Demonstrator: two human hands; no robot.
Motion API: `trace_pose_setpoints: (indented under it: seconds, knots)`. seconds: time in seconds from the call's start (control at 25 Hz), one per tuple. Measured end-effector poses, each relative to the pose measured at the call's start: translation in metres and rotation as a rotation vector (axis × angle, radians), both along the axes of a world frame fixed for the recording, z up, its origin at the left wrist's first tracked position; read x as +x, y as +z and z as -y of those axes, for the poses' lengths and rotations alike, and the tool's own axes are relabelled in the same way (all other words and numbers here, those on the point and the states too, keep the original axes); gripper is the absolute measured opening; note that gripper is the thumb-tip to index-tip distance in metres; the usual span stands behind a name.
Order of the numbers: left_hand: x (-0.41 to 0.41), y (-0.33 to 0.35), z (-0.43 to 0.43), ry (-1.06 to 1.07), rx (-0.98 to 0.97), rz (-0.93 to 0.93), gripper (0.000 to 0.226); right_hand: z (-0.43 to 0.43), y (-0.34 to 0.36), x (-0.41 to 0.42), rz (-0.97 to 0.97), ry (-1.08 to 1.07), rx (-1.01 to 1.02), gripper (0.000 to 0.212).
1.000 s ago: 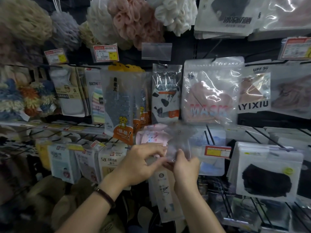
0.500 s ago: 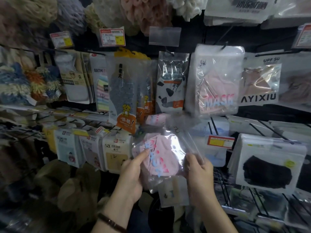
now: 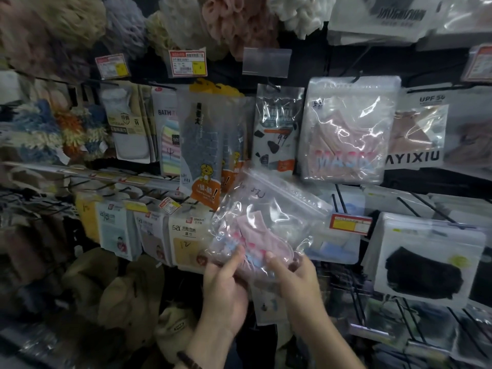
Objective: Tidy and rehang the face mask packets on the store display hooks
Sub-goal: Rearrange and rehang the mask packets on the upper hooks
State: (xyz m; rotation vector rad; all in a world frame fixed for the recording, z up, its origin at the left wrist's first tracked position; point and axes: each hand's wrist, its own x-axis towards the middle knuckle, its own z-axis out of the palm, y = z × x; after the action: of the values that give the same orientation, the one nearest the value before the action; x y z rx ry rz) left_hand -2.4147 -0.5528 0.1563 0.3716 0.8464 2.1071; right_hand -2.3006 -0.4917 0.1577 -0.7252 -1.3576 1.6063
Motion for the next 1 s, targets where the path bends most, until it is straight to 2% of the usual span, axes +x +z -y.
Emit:
trace_pose_setpoints:
  seconds: [0.08, 0.16, 0.28, 0.36, 0.48, 0.56, 0.76, 0.84, 1.0]
  knots:
    - [-0.025, -0.004, 0.011, -0.054, -0.037, -0.089, 0.047, -0.008, 0.004, 0.011, 0.03, 0.044, 0.005, 0.023]
    - [-0.054, -0.002, 0.021, -0.128, -0.118, -0.242, 0.051, -0.021, 0.013, 0.027, 0.161, 0.128, 0.055, 0.024]
    - [-0.049, 0.015, 0.022, -0.191, -0.308, -0.538, 0.036, -0.027, 0.024, 0.036, 0.304, 0.211, 0.14, 0.024]
    - [-0.032, 0.019, 0.013, -0.118, -0.271, -0.492, 0.03, -0.024, 0.029, 0.032, 0.232, 0.12, 0.124, 0.029]
    - [-0.016, 0.019, -0.002, -0.022, -0.063, -0.197, 0.038, -0.022, 0.021, 0.022, -0.155, -0.001, -0.173, 0.038]
    - [0.001, 0.018, -0.01, 0.003, 0.019, -0.112, 0.035, -0.012, 0.013, 0.01, -0.278, 0.037, -0.284, 0.032]
    - [0.018, 0.019, -0.009, -0.022, 0.001, -0.206, 0.035, -0.004, 0.008, 0.009, -0.204, 0.045, -0.192, 0.028]
    - [-0.005, 0.024, -0.008, 0.043, 0.022, -0.172, 0.037, -0.015, 0.013, 0.023, -0.181, 0.033, -0.129, 0.033]
    - [-0.025, 0.032, -0.012, 0.087, 0.042, -0.222, 0.038, -0.025, 0.018, 0.038, -0.122, 0.072, 0.007, 0.043]
